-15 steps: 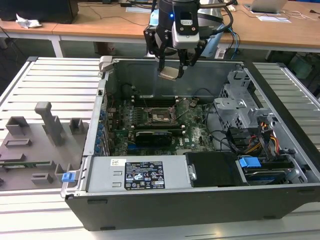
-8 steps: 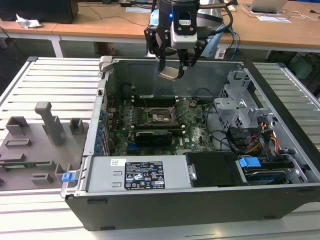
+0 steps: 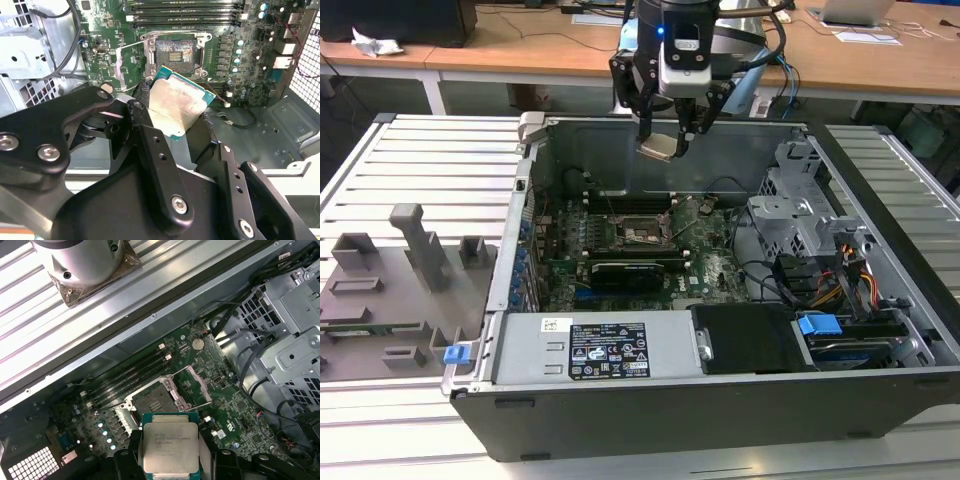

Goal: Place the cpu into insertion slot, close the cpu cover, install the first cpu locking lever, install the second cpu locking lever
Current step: 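Place the cpu into insertion slot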

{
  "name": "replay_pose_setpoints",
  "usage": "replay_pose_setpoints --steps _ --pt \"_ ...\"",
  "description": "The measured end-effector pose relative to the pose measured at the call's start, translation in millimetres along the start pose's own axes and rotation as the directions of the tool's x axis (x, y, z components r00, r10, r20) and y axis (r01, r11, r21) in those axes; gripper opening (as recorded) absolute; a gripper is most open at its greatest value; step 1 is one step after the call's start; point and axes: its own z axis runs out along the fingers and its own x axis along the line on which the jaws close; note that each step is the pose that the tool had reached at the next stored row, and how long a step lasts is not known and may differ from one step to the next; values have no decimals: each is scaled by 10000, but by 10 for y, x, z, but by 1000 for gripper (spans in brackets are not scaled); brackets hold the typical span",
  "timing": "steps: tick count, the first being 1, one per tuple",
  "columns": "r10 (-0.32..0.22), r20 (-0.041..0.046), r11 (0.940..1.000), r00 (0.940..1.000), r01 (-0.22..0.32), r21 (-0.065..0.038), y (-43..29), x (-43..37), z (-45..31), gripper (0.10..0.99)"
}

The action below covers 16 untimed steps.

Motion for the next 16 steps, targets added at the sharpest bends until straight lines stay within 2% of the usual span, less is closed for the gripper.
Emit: replay_pose_setpoints --steps 16 --pt "891 79 9960 9960 -891 -22 0 0 1 537"
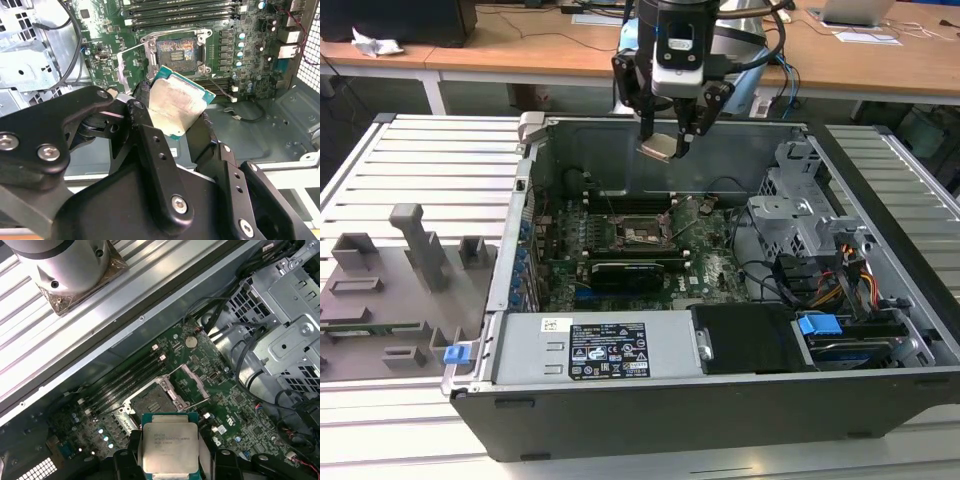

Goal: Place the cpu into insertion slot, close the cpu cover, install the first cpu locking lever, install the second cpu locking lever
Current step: 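Place the cpu into insertion slot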

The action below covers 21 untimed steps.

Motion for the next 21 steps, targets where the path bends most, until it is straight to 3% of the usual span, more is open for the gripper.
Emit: replay_pose_setpoints --steps 9,21 --pt "801 72 9968 9968 -801 -17 -1 0 7 537" --pt "1625 144 9867 9866 -1624 -42 -1 0 16 537"
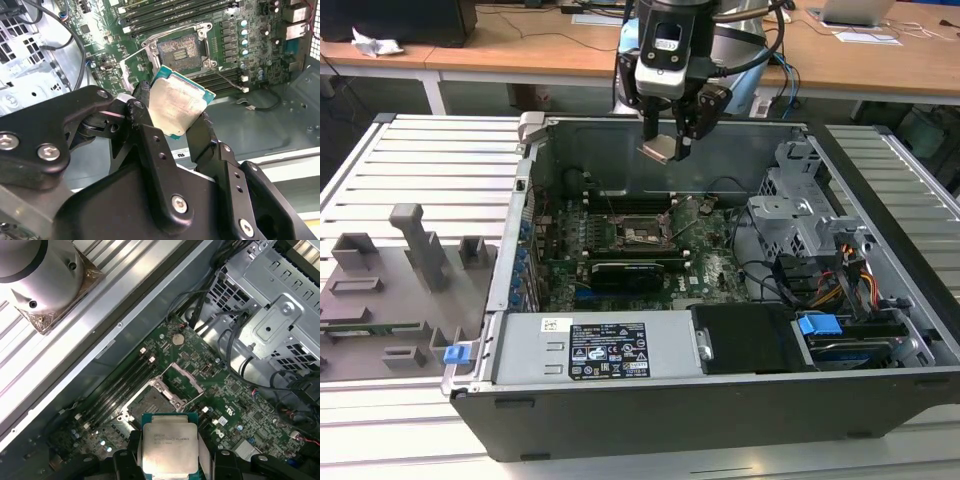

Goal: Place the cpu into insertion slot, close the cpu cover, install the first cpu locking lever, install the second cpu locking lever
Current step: 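Place the cpu into insertion slot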

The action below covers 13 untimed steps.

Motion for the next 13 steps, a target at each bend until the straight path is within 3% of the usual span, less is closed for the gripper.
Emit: replay_pose_setpoints --steps 13 --pt "223 63 9997 9997 -223 38 -6 2 34 537"
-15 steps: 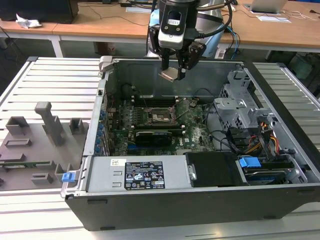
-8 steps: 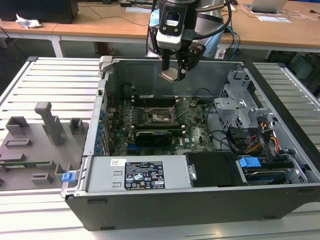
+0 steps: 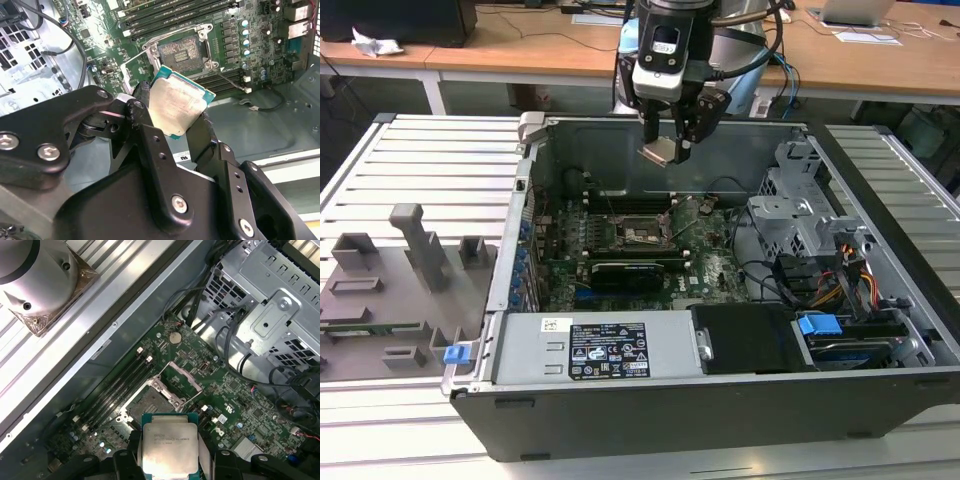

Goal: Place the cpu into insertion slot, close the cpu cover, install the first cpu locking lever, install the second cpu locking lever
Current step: 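Place the cpu into insertion slot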

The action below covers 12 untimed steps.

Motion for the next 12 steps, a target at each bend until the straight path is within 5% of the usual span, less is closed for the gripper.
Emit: replay_pose_setpoints --steps 12 --pt "1265 121 9920 9919 -1265 -14 -4 -1 49 537"
